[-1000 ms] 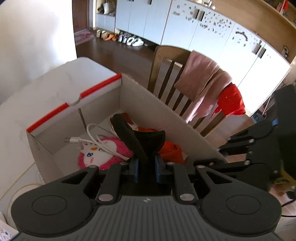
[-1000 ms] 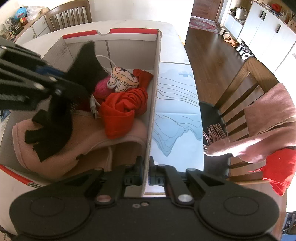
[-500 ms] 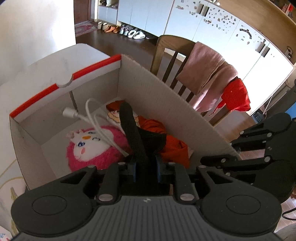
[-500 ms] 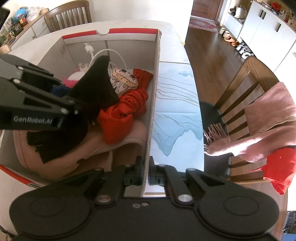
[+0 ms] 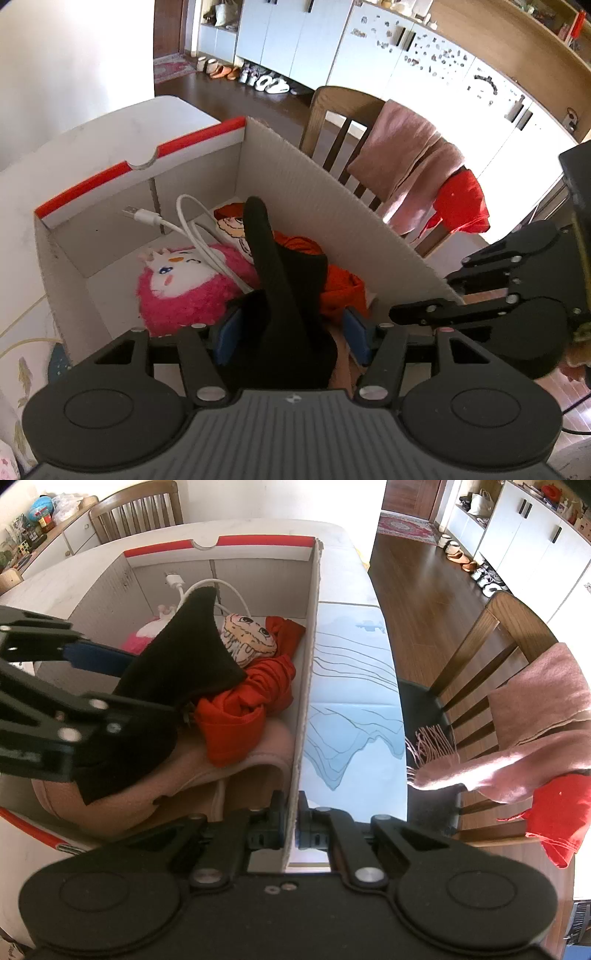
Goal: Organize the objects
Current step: 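Open the left gripper to drop the black cloth onto the pink garment, then move the left gripper back to the cartoon-print white pouch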
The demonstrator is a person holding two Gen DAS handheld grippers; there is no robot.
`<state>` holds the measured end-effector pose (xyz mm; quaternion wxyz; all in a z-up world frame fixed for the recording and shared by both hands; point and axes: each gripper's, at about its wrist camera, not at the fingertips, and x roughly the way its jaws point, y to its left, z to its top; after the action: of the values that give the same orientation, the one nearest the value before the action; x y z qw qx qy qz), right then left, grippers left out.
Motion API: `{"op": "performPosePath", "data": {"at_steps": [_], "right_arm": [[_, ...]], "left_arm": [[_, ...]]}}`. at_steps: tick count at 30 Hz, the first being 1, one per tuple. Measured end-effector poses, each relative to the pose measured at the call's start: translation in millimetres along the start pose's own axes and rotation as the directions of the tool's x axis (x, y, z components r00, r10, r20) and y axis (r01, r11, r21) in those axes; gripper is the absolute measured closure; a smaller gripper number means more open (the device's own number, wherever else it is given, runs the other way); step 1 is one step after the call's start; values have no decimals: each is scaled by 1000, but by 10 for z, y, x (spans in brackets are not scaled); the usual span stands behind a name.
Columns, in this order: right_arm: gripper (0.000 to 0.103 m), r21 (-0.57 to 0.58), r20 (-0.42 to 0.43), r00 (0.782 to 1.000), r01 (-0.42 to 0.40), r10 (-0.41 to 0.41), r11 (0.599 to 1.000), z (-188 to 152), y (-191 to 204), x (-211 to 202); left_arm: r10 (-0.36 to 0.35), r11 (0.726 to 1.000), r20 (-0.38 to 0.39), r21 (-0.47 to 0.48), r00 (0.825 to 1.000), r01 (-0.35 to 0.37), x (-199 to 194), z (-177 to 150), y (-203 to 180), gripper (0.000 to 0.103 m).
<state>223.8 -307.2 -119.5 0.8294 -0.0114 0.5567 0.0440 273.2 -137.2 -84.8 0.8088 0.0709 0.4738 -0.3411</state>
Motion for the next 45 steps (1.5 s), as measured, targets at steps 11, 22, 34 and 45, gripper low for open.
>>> {"op": "performPosePath", "data": {"at_steps": [11,22,34,45], "right_arm": [[99,-5,0,1000,-1,1,1000,-11,-1,-27],[99,-9,-3,1000,-3,3,1000,-11,-15,-38],[99,-23,-14,1000,1,-1,1000,6,1,-40],[99,-25,-25,1000,11,-12,1000,18,11,-34]], "left_arm": [[23,998,105,-54,994,-18,-470,-102,84,40],[81,991,203,-124,976,-57,-1076,-377,284,32],[249,931,187,-316,950,-182,-1535,-1003,856,24],[406,822,119,-482,906,-304,-1661,-1536,1409,16]]}}
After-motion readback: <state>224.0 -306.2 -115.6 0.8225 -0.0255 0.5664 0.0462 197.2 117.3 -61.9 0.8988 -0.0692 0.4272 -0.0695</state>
